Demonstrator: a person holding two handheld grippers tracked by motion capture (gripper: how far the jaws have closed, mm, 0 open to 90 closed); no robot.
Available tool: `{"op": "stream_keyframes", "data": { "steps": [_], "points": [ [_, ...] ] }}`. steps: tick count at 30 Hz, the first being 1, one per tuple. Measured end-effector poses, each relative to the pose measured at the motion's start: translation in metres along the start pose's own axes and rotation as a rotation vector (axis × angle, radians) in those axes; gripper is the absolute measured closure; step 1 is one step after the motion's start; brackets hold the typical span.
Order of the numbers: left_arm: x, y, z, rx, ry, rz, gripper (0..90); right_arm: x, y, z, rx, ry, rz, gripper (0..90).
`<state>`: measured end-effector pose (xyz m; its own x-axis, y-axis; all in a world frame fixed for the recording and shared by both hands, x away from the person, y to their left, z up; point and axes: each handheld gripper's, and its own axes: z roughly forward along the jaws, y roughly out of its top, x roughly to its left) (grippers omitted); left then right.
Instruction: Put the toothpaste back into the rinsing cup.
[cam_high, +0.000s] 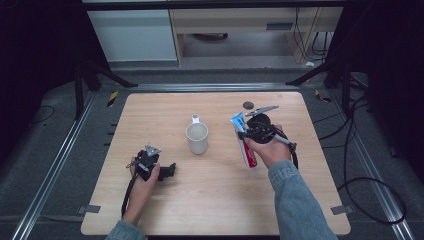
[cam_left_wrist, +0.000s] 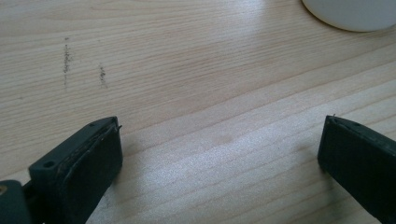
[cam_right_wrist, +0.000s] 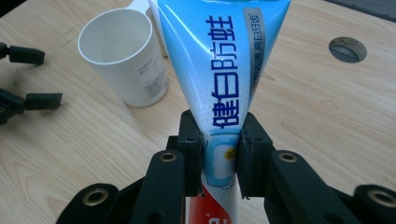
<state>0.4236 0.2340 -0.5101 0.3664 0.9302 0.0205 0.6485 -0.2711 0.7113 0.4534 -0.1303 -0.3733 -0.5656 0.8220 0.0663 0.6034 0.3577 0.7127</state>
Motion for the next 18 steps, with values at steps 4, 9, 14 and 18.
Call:
{"op": "stream_keyframes", "data": {
  "steps": [4, 9, 14, 18],
  "points": [
    [0.0, 0.0, 0.0001, 0.0, 0.0, 0.0, 0.0, 0.0024, 0.0025, -0.0005, -0.046, 0.003, 0.004, 74.2],
    [0.0, 0.0001, 0.0001, 0.0, 0.0, 0.0, 0.0, 0.0038, 0.0046, 0.0003, -0.081, 0.007, 0.005, 74.2],
    [0.0, 0.0003, 0.0002, 0.0, 0.0, 0.0, 0.0, 0.0073, 0.0064, 0.0017, -0.139, 0.013, 0.005, 74.1],
    [0.0, 0.0003, 0.0002, 0.001, 0.0, 0.0, 0.0, 0.0106, 0.0087, 0.0014, -0.196, 0.02, 0.01, 74.1]
  ]
}}
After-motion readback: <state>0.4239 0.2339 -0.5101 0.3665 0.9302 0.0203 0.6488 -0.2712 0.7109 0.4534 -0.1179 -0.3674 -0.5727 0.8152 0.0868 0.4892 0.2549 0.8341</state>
